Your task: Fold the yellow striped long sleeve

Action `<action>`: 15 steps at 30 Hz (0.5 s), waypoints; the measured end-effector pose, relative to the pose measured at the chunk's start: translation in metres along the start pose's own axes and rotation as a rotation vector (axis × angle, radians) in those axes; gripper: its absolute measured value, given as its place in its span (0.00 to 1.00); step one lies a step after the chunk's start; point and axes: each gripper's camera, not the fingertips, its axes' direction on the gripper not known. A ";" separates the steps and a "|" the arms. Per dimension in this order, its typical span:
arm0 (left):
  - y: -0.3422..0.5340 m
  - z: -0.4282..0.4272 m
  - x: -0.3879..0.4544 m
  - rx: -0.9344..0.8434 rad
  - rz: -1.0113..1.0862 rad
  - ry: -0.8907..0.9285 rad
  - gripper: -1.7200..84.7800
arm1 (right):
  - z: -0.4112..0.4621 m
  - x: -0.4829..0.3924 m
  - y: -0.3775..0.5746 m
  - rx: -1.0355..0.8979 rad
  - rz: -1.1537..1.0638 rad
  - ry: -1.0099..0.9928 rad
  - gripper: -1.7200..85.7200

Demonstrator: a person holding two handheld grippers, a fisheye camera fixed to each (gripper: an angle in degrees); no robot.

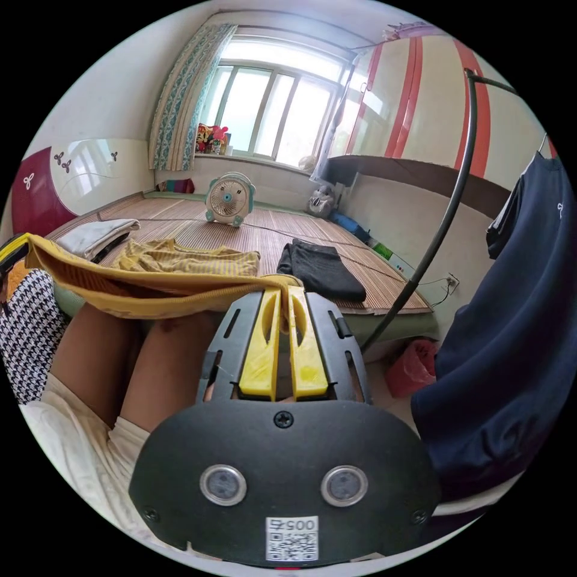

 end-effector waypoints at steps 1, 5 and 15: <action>-0.002 0.001 -0.001 0.000 0.000 -0.007 0.05 | -0.001 0.003 -0.002 0.004 0.010 -0.011 0.01; -0.010 0.010 -0.006 0.009 -0.006 -0.021 0.05 | 0.008 0.004 -0.013 0.010 0.011 -0.023 0.01; -0.065 0.088 -0.048 -0.015 -0.036 -0.047 0.03 | 0.072 -0.006 -0.076 -0.032 -0.035 -0.036 0.01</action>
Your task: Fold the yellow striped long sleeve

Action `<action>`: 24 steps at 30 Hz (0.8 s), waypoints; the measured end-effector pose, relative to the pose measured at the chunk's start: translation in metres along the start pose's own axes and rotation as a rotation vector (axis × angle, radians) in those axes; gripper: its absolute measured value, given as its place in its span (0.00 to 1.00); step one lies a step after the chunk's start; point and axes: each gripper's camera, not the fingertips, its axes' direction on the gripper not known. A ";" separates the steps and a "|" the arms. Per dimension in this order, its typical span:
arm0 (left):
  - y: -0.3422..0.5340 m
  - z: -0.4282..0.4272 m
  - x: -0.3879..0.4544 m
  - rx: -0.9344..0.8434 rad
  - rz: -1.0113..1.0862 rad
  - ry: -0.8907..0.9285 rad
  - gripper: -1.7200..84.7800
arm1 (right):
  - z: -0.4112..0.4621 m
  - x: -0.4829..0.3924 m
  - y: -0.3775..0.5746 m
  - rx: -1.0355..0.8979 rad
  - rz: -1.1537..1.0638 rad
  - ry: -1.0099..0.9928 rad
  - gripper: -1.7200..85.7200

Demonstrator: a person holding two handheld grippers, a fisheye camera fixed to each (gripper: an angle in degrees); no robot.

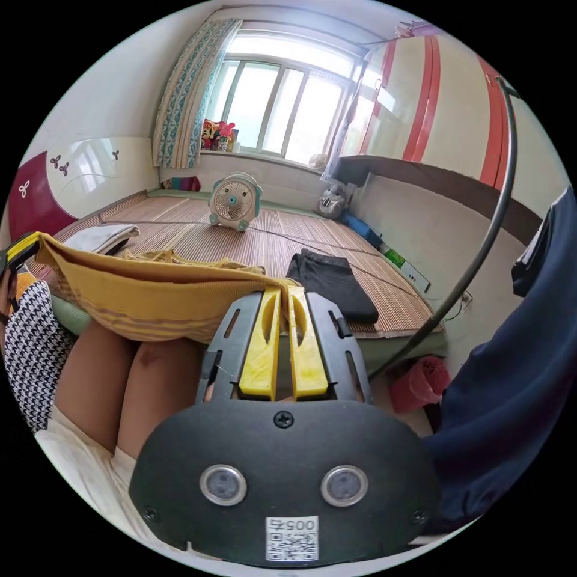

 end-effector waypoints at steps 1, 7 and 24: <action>-0.008 0.014 -0.005 -0.008 -0.008 -0.003 0.03 | 0.013 -0.001 -0.011 -0.011 -0.009 -0.003 0.01; -0.054 0.106 -0.041 -0.059 -0.072 0.028 0.04 | 0.101 -0.002 -0.077 -0.103 -0.052 -0.055 0.01; -0.098 0.423 -0.084 -0.460 -0.169 0.151 0.06 | 0.432 -0.061 -0.142 -0.429 -0.142 -0.115 0.08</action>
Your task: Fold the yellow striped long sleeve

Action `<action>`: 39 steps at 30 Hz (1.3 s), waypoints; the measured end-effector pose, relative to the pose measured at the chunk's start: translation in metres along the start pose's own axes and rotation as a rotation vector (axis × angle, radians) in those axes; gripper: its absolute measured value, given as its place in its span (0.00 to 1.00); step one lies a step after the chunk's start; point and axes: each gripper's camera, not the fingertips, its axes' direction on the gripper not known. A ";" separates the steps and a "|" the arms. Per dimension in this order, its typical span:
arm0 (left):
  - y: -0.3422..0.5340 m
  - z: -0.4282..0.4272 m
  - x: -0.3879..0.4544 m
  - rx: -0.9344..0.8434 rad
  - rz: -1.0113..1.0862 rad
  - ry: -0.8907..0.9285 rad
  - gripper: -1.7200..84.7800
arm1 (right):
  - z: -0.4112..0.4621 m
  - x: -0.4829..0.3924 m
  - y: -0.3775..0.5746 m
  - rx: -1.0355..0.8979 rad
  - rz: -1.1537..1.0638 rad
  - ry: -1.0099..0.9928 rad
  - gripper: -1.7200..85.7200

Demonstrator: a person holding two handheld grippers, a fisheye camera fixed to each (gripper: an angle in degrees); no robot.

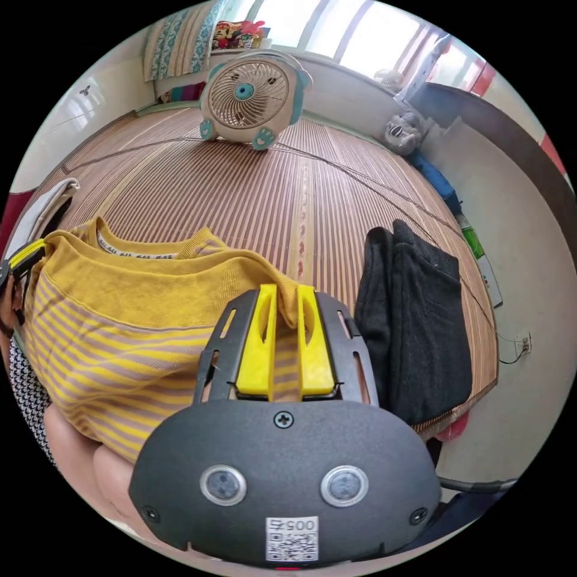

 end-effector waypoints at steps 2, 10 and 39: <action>-0.005 0.005 -0.014 -0.005 -0.041 0.060 0.07 | 0.008 0.014 -0.004 -0.009 0.011 -0.049 0.08; 0.013 -0.074 -0.045 0.221 -0.029 0.214 0.08 | -0.043 0.107 0.026 0.161 0.261 -0.303 0.09; 0.120 0.009 -0.043 -0.075 -0.225 0.198 0.09 | -0.020 0.117 0.169 -0.009 0.373 -0.502 0.05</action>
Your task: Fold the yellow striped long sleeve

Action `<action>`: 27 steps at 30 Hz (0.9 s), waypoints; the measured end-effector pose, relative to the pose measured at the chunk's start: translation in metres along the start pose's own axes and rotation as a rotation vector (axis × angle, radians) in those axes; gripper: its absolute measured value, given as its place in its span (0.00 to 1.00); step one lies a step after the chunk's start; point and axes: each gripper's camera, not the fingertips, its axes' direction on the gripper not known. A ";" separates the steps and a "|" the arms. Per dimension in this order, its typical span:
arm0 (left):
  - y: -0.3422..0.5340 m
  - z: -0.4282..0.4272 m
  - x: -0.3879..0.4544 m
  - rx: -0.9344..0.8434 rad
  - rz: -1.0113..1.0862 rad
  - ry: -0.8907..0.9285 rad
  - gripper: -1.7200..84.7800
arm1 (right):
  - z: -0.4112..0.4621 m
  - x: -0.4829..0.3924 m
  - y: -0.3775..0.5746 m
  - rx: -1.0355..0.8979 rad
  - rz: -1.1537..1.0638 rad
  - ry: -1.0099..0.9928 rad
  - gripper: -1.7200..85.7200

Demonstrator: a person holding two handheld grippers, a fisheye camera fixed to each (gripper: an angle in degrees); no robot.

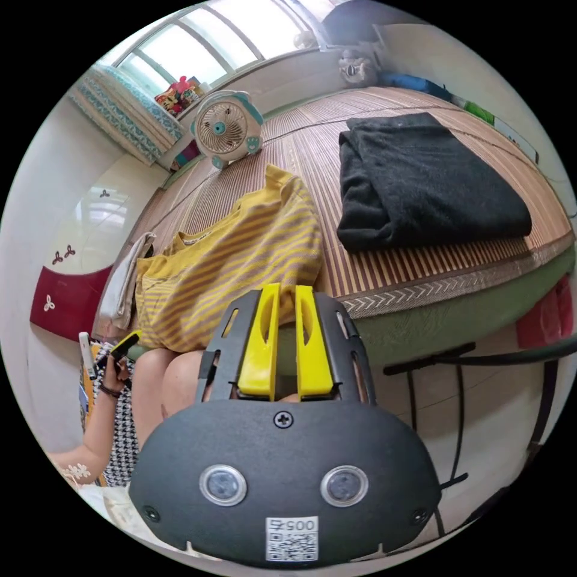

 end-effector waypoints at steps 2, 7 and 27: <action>-0.005 0.005 0.002 -0.032 -0.017 -0.021 0.09 | -0.006 -0.029 0.001 0.015 -0.095 0.145 0.02; -0.008 0.013 0.021 -0.074 0.034 -0.123 0.09 | -0.033 -0.055 0.018 0.099 -0.180 0.205 0.01; -0.033 -0.038 0.034 0.135 0.016 -0.044 0.08 | -0.023 -0.110 0.021 0.169 -0.311 0.319 0.06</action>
